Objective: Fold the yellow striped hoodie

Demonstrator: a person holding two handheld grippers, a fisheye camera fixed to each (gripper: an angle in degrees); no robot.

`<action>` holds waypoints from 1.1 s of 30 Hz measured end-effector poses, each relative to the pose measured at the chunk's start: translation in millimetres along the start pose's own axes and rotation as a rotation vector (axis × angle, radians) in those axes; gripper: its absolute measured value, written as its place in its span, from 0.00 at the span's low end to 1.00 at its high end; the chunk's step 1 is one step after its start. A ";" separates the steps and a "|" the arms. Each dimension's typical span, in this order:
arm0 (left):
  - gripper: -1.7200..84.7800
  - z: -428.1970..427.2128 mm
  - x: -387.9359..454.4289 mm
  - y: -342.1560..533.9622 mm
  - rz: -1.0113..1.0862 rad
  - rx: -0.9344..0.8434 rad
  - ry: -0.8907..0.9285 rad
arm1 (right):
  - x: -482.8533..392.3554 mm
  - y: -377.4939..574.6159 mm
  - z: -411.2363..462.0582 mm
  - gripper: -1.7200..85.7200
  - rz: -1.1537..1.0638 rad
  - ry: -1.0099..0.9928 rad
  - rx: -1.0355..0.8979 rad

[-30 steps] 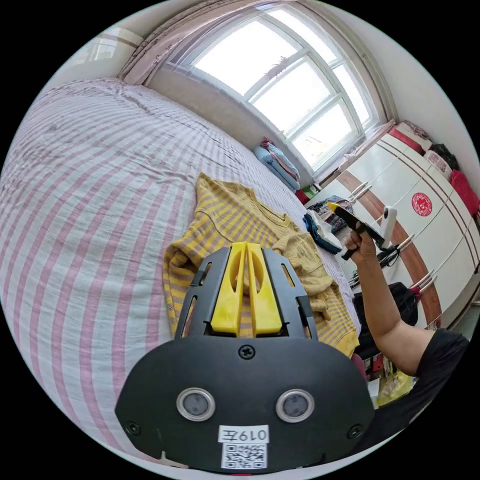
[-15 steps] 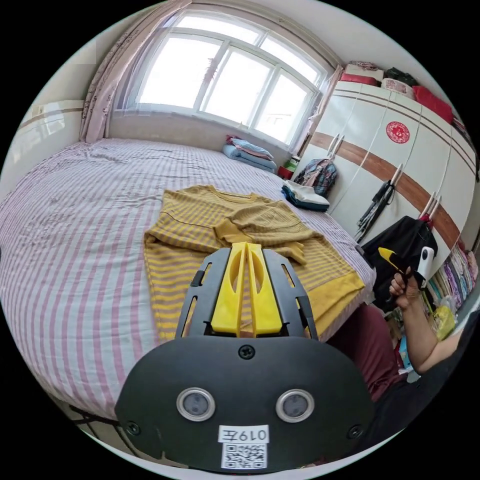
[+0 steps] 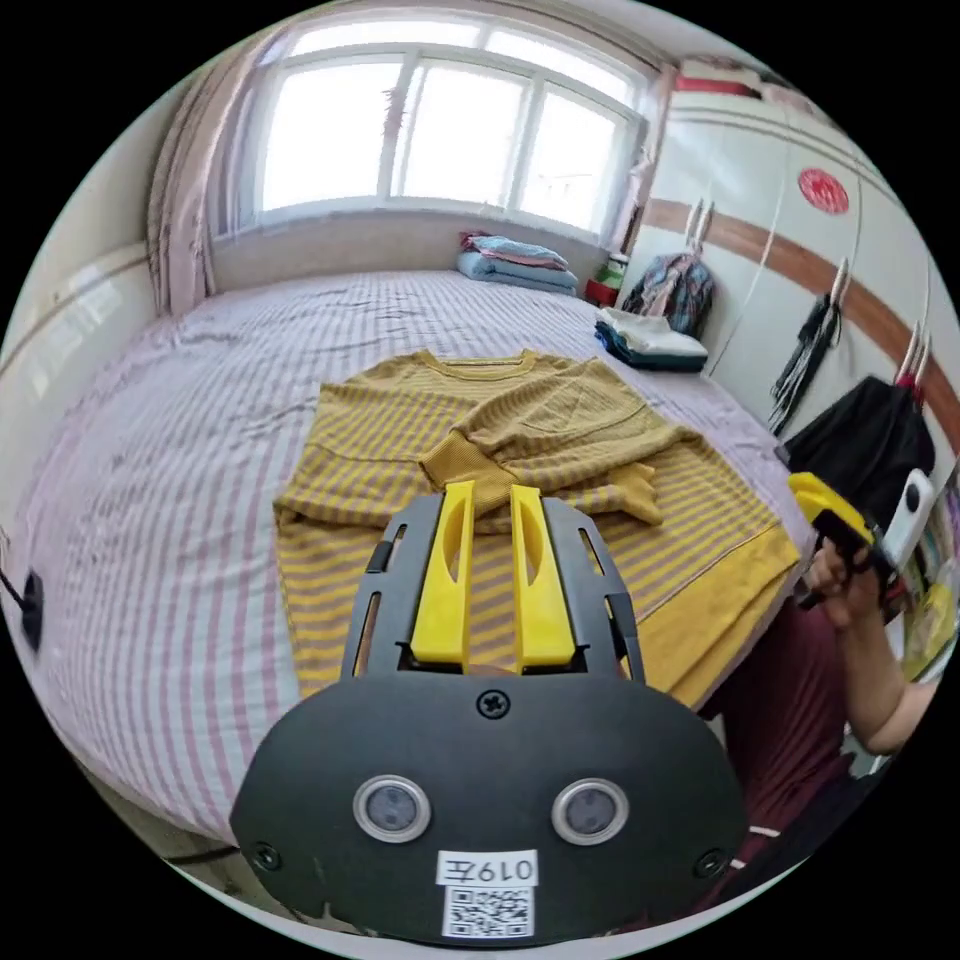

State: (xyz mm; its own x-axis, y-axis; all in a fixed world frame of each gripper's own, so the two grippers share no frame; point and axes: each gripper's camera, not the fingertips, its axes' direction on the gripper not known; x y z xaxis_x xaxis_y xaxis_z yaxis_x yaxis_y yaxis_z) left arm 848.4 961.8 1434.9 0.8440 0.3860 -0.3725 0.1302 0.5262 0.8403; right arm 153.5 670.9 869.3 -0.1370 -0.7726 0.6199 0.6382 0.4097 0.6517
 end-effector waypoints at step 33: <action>0.14 69.0 -61.8 -187.7 0.177 -0.393 0.108 | -295.8 -157.2 257.4 0.09 -1.033 0.279 -0.283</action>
State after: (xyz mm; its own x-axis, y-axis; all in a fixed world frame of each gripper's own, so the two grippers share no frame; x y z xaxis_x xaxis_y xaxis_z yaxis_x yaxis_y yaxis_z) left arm 807.8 786.9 1327.4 0.7733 0.5624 -0.2928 -0.2368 0.6845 0.6895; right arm -101.3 959.9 695.9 -0.5511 -0.7753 -0.3086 0.4701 -0.5940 0.6528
